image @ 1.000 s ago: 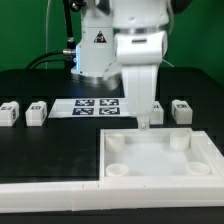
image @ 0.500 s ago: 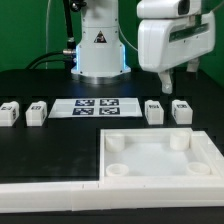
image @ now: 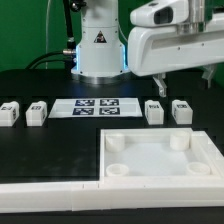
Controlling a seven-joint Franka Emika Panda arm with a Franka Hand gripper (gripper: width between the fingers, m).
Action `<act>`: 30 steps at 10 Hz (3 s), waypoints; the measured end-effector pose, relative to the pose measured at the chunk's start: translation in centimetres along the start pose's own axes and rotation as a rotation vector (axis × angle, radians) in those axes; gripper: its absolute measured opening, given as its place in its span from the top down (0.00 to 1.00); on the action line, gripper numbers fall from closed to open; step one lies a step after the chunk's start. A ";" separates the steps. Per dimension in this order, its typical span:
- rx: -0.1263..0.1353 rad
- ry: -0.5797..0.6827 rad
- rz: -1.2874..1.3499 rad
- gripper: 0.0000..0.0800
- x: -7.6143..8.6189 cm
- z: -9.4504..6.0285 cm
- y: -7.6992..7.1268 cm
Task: Assemble one leg
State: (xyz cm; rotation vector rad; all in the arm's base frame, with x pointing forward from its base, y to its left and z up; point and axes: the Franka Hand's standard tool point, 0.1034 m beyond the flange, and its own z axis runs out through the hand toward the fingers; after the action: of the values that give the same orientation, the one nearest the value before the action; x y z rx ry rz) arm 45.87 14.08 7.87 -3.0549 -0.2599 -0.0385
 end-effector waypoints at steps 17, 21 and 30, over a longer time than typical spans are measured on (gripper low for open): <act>0.060 -0.886 0.310 0.19 -2.6 3.0 -2.4; 0.040 -0.886 0.305 0.19 -6.1 5.8 -4.0; 0.035 -0.886 0.307 0.64 -7.4 6.7 -4.0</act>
Offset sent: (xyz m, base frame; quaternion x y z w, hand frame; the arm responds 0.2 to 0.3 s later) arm 0.0000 0.0000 0.0000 0.0000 -0.0899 0.0000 0.9960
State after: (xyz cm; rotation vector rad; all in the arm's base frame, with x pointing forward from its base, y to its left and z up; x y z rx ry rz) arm 38.01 17.24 1.27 -2.8148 0.1722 1.3087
